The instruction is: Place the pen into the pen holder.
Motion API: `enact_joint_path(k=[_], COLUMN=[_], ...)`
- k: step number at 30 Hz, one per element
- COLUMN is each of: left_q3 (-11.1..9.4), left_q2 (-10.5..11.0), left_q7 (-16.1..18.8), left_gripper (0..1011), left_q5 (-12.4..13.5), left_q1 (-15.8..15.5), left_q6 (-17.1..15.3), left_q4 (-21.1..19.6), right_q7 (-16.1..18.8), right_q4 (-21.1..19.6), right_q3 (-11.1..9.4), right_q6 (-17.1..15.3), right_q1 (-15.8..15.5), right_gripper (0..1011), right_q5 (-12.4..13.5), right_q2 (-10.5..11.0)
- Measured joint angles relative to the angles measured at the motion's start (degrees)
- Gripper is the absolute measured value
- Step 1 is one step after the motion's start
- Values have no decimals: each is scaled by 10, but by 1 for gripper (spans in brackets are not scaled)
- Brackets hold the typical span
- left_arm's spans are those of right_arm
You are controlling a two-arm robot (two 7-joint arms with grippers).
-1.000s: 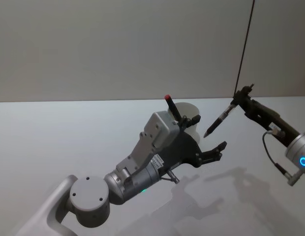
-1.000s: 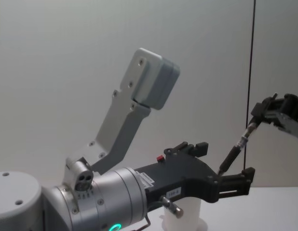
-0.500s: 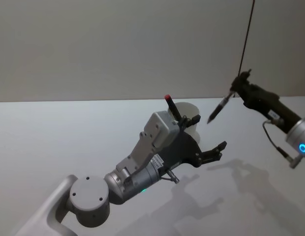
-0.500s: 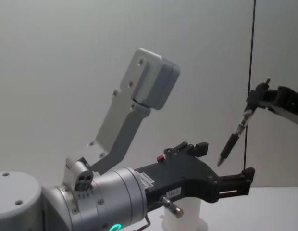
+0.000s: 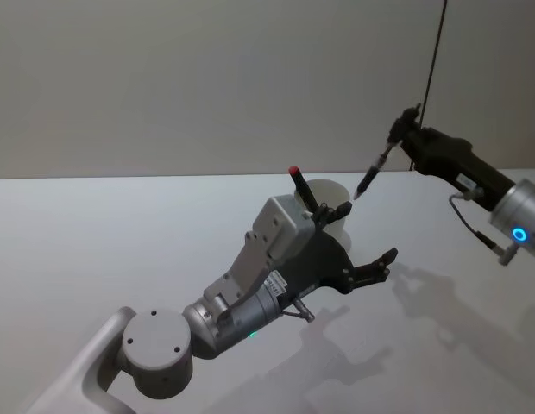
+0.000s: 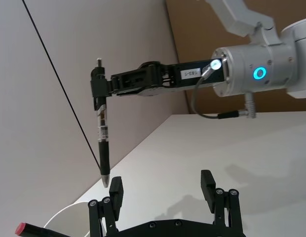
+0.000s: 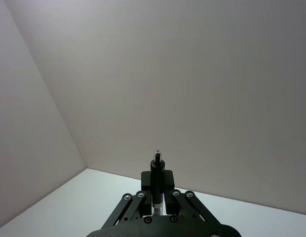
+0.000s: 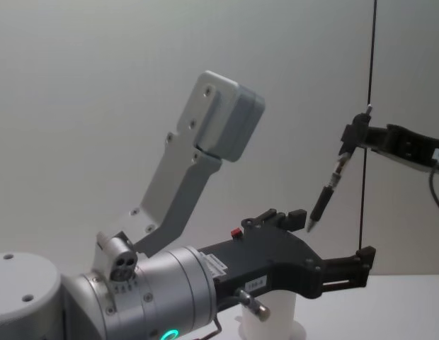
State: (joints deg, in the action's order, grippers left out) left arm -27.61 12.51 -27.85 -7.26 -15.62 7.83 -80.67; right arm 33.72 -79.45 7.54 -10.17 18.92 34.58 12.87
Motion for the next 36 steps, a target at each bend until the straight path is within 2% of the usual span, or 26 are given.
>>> enact_joint_path(k=[10,20,36], left_q3=[0,0,0], left_q2=[0,0,0], left_q7=[0,0,0], left_gripper=[1002,1003,1003], left_q5=[0,0,0], left_q1=[0,0,0], left_q6=[0,0,0], left_q4=[0,0,0], right_q7=[54,82,118], right_q4=[91,163,265], right_q3=[10,20,33], right_q6=[30,51,74], right_q1=[60,105,163], right_gripper=[132,132,132], right_q5=[-31,-53,-66], right_q2=[-9,-19,-34])
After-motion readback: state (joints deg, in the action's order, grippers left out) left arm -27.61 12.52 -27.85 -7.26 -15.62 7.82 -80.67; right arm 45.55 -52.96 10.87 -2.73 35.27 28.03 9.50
